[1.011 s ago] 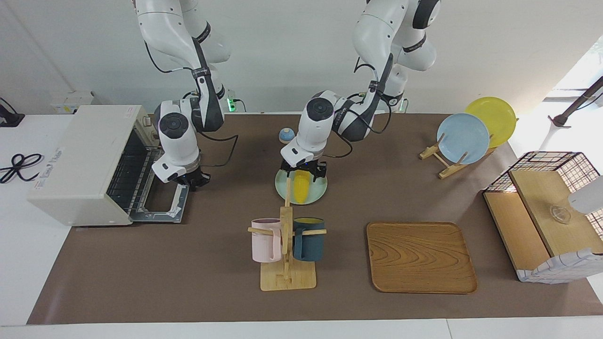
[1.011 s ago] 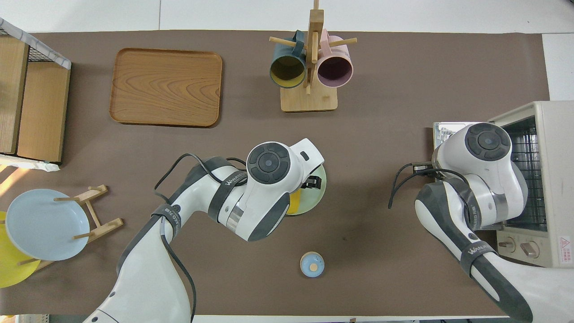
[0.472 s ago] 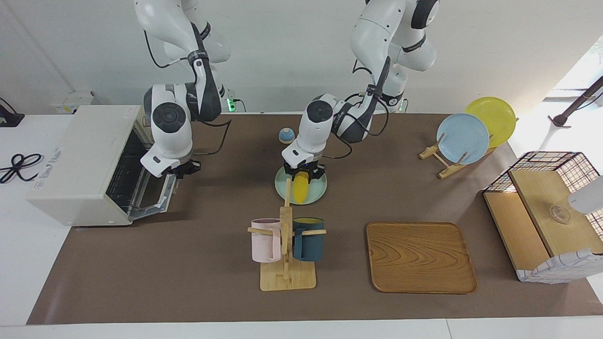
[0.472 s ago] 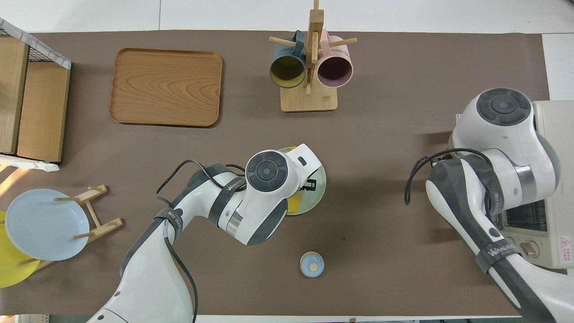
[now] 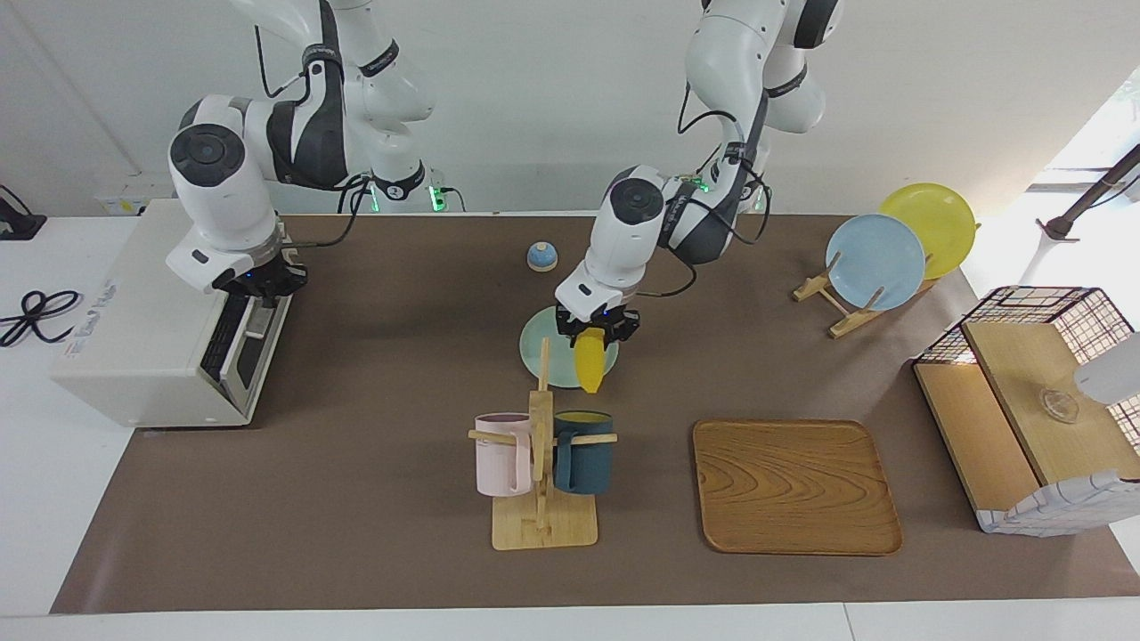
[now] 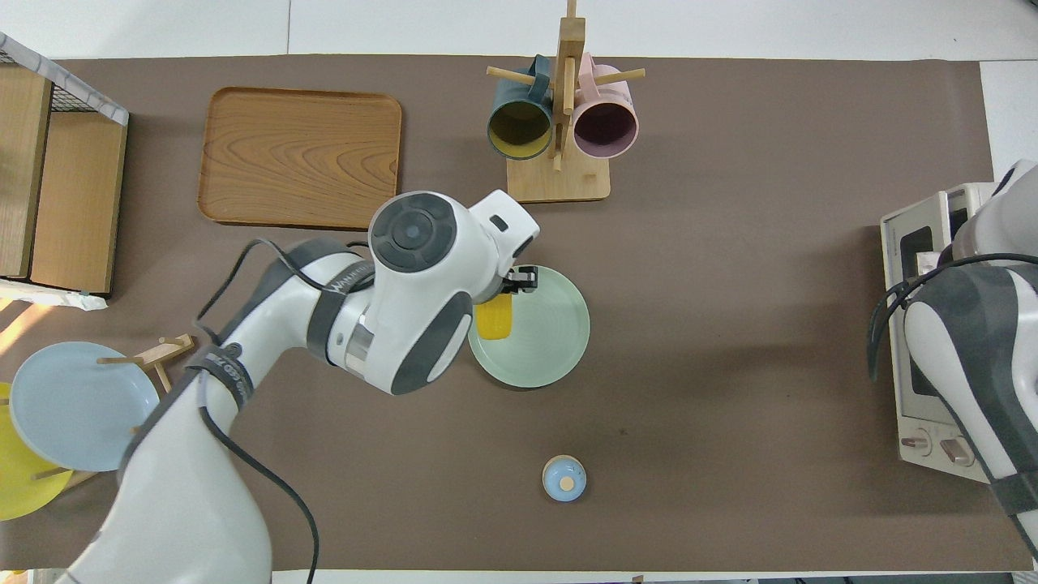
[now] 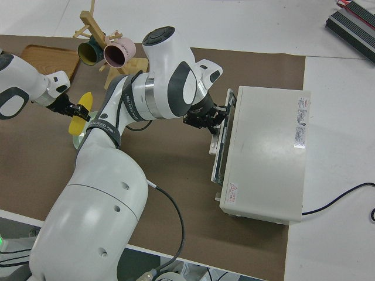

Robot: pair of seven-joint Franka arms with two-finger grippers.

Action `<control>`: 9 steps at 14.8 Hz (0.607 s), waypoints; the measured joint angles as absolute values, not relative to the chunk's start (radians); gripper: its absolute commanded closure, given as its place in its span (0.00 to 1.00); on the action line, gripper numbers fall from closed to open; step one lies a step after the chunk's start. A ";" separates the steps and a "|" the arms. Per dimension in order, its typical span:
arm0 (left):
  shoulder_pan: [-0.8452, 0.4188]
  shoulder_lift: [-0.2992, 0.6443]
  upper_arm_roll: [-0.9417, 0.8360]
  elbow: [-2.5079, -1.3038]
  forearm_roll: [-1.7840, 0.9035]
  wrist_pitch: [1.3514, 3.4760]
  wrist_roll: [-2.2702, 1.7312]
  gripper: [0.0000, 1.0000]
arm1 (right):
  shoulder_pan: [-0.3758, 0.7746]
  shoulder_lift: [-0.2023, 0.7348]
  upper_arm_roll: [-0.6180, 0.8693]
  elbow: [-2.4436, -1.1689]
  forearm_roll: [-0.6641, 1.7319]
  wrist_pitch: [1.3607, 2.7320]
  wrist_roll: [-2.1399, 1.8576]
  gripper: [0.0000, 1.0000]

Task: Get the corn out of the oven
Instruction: 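Carry the corn with the left gripper to the wooden tray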

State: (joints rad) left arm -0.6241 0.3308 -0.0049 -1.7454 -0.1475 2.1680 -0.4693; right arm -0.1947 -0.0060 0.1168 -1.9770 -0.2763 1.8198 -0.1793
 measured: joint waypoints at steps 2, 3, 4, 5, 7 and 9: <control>-0.532 0.324 0.001 -1.655 -0.139 2.075 -0.454 1.00 | -0.206 -0.007 0.115 -1.972 -0.276 1.820 -0.212 0.97; -0.488 0.327 0.002 -1.630 -0.127 2.052 -0.433 1.00 | -0.207 -0.007 0.115 -1.972 -0.276 1.819 -0.229 0.97; -0.446 0.332 0.003 -1.619 -0.119 2.045 -0.397 1.00 | -0.207 -0.009 0.114 -1.971 -0.276 1.818 -0.245 0.96; -0.406 0.339 0.003 -1.616 -0.119 2.044 -0.349 1.00 | -0.207 -0.011 0.114 -1.970 -0.276 1.814 -0.253 0.91; -0.329 0.364 0.003 -1.607 -0.119 2.044 -0.248 1.00 | -0.205 -0.021 0.115 -1.959 -0.275 1.791 -0.260 0.66; -0.269 0.422 0.002 -1.531 -0.119 2.004 -0.172 1.00 | -0.202 -0.035 0.118 -1.920 -0.220 1.738 -0.260 0.50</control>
